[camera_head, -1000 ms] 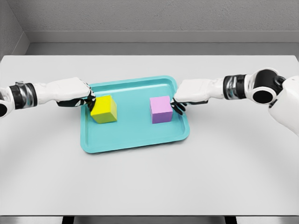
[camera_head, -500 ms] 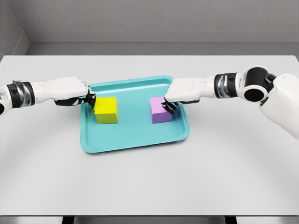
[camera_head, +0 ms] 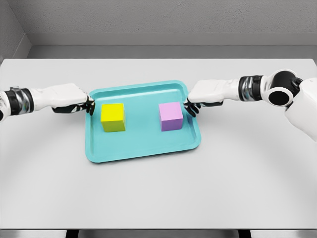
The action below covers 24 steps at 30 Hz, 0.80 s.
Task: Push two cubes
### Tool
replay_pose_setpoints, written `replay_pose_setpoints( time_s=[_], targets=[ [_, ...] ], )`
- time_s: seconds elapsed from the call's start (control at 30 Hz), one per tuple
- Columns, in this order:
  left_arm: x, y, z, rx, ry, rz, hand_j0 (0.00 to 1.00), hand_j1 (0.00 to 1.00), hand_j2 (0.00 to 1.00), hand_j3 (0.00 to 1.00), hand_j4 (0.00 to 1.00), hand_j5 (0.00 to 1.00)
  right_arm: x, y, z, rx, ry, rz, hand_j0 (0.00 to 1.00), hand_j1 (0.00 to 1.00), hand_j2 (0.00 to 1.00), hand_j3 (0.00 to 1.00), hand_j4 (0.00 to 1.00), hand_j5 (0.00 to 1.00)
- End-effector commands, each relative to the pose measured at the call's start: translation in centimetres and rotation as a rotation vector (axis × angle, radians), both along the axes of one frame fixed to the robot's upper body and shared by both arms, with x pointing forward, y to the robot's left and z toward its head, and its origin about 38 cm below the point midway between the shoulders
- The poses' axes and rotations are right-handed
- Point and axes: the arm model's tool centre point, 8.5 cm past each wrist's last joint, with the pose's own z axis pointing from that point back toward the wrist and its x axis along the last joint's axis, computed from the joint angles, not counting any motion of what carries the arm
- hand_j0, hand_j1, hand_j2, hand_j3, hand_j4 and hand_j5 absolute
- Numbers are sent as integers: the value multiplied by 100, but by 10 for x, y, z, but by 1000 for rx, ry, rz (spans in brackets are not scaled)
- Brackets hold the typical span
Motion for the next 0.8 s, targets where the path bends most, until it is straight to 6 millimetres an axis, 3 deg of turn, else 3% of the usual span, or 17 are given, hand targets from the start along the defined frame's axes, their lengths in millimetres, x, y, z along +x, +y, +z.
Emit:
replay_pose_setpoints(
  time_s=[0.0,0.47,0.77],
  targets=[
    [3,-4,-8,2,13,6,38,38,38,38,38,38,1,-2,-2,1,8,-11,24,24,24,24,24,24],
    [5,-7,-18,52,13,7,38,38,38,38,38,38,-3,19,-14,-8,29,33,24,24,24,24,24,24],
    [6,-25,-21,23,13,-19,38,38,38,38,38,38,-3,33,-10,7,22,55,24,24,24,24,24,24]
  ],
)
